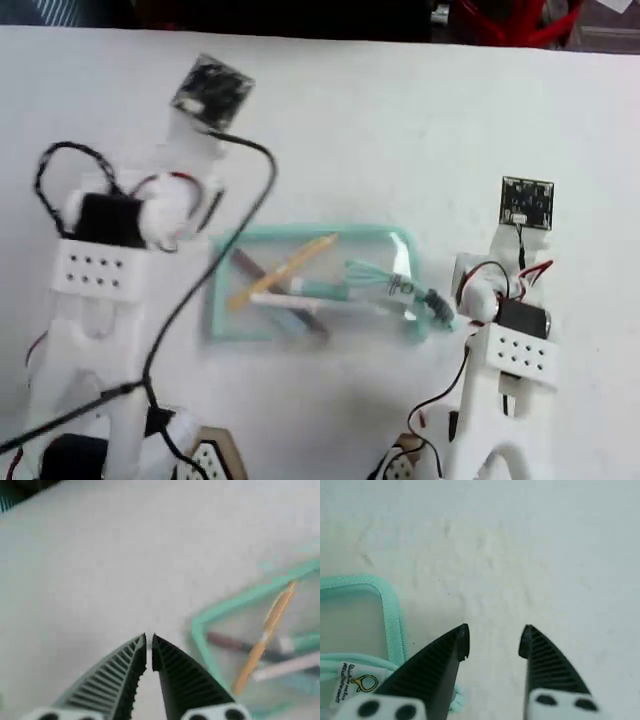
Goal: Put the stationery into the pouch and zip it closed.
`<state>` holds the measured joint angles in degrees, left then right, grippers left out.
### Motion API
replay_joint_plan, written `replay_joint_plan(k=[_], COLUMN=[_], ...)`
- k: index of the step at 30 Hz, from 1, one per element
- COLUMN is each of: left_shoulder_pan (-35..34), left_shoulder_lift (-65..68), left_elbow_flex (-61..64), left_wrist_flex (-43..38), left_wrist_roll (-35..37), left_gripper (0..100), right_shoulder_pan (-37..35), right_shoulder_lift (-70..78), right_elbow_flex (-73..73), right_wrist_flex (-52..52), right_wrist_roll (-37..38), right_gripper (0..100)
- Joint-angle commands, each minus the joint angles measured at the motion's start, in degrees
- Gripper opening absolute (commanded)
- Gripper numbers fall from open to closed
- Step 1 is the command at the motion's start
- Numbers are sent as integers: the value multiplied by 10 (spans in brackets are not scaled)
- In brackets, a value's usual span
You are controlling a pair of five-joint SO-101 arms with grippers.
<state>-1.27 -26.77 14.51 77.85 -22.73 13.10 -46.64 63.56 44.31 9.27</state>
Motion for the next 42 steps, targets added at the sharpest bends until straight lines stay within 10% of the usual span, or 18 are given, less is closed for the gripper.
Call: replay_joint_plan(k=[1, 13, 27, 34, 42], left_shoulder_pan=[-82, -33, 175, 70, -52], left_shoulder_lift=[38, 344, 464, 413, 271], left_elbow_flex=[29, 141, -78, -281, -348], left_wrist_flex=[54, -77, -5, 176, 229], left_wrist_roll=[-27, -35, 89, 103, 69], left_gripper=[23, 23, 23, 23, 23], right_shoulder_pan=[0, 4, 5, -26, -252], right_shoulder_lift=[2, 3, 4, 0, 2], right_elbow_flex=[-25, -23, -23, -64, -111], right_wrist_flex=[0, 0, 0, 86, 291], right_wrist_roll=[0, 0, 1, 66, 225], right_gripper=[26, 30, 33, 30, 19])
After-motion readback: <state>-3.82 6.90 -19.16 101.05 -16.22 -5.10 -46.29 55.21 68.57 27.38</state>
